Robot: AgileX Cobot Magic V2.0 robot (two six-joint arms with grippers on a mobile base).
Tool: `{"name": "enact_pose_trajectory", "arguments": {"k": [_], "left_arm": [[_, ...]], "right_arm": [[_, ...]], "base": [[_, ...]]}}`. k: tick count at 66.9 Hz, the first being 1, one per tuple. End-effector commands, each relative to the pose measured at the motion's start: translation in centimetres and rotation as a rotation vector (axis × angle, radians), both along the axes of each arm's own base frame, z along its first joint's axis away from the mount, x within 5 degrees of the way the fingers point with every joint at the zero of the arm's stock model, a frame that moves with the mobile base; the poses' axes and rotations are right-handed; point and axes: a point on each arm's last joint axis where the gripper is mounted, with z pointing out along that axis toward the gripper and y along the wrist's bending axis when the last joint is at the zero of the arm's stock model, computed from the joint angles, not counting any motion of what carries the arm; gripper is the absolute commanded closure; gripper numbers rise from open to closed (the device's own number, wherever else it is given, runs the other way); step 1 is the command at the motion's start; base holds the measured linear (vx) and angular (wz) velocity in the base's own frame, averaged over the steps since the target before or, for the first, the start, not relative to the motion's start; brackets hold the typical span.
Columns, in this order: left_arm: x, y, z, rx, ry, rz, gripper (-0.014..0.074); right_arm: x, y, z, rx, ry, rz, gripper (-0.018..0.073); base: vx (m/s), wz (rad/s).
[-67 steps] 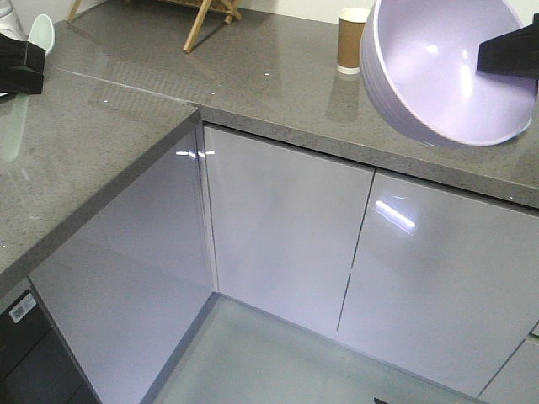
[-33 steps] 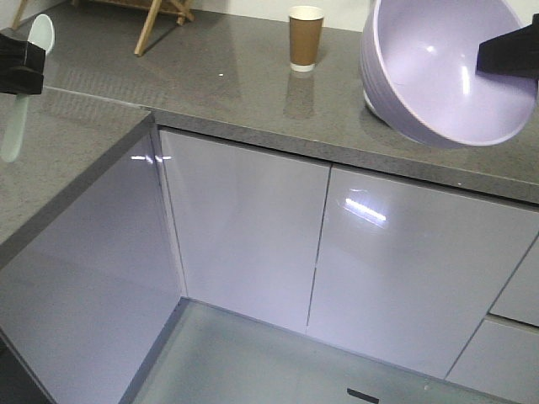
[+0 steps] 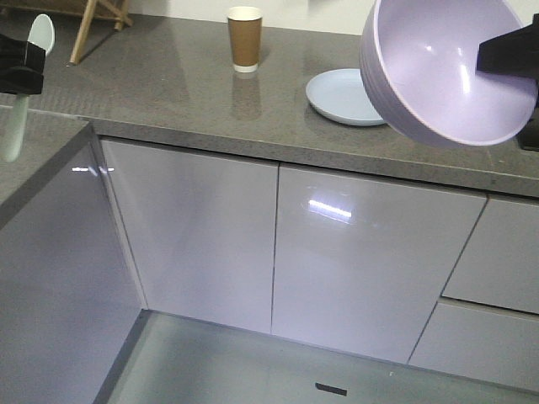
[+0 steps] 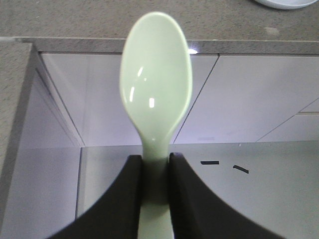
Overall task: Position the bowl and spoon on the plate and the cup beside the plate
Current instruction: 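Drive the base toward the counter with the pale blue plate and cup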
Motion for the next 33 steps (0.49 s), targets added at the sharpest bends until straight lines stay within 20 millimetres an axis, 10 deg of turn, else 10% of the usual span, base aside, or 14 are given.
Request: {"name": "enact_pose_trajectory", "arguments": {"k": [1, 33], "left_arm": [[-0.92, -0.18, 2.20, -0.030, -0.107, 0.005, 0.0603], [-0.92, -0.18, 2.20, -0.030, -0.107, 0.005, 0.0603]], "right_arm": [[-0.65, 0.05, 1.82, 0.038, -0.095, -0.017, 0.0565], [-0.66, 0.05, 1.82, 0.038, -0.094, -0.016, 0.0565]], "base": [[0.03, -0.22], [0.04, -0.21]]}}
